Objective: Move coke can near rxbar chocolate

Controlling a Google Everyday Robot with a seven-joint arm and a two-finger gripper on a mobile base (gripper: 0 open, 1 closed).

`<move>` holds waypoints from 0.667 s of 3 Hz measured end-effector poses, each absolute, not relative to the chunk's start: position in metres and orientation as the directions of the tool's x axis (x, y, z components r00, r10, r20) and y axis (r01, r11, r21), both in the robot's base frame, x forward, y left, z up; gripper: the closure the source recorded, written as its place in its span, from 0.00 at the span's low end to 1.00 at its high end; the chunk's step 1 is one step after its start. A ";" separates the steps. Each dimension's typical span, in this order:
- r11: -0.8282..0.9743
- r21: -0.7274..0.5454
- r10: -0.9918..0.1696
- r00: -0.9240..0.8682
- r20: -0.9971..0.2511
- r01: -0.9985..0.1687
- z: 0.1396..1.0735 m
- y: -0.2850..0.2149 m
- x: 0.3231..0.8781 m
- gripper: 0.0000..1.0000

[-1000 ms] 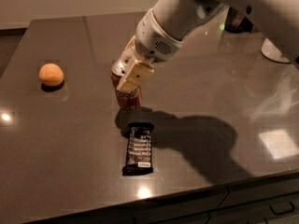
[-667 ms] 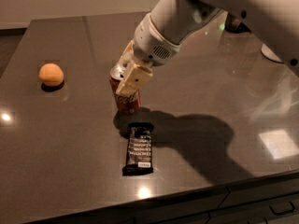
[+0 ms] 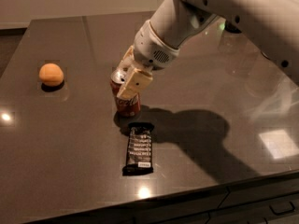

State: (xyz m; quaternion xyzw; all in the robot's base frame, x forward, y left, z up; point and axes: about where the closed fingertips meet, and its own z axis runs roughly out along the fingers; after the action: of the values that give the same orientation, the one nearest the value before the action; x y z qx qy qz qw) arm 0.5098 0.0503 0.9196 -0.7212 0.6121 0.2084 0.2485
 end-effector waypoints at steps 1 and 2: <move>-0.130 -0.104 -0.779 0.166 -0.604 -0.986 0.920 0.052 0.509 0.07; -0.132 -0.104 -0.779 0.168 -0.604 -0.986 0.920 0.053 0.508 0.00</move>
Offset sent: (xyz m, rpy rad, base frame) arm -0.0007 0.0014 0.0000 -0.0005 -0.0004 0.0027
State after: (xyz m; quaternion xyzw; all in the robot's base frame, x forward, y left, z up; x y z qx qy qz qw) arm 0.5085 0.0529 0.9196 -0.7229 0.6103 0.2084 0.2480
